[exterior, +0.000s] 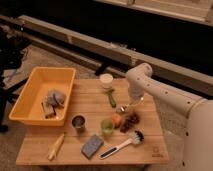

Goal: Place fork in table surface

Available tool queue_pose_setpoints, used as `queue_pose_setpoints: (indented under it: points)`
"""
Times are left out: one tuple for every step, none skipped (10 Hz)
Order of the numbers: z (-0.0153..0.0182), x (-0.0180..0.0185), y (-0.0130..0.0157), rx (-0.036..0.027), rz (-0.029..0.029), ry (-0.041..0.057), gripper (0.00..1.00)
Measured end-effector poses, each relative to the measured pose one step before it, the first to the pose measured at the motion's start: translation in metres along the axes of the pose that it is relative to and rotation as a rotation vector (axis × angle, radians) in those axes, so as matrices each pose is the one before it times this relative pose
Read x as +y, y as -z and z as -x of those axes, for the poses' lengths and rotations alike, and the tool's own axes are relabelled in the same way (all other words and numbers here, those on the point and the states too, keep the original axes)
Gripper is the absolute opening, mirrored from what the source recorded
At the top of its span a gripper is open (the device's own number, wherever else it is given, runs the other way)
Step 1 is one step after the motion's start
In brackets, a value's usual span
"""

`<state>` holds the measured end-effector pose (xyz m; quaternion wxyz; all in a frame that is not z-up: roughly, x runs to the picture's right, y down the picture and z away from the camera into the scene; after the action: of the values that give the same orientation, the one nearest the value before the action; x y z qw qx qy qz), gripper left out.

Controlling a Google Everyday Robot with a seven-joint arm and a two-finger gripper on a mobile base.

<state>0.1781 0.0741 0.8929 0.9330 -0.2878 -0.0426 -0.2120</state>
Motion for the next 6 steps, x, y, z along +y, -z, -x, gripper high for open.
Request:
queue_pose_setpoints:
  points:
    - [-0.00085,-0.00145,-0.00654,-0.00407,0.00270,-0.02142,0.12]
    - [-0.00386,0.00032,-0.00797,-0.00258,0.00535,-0.02975,0.24]
    - [-0.00313,0.00011,-0.00124,-0.00183,0.00122,-0.01329,0.32]
    - [-0.00027,0.00063,-0.00011,-0.00081,0.00187,-0.00082,0.44]
    - [0.00098,-0.00067,0.00029,-0.00025,0.00033,0.00191,0.54]
    - [0.00088,-0.00027,-0.00014,-0.00016,0.00094,0.00170,0.63]
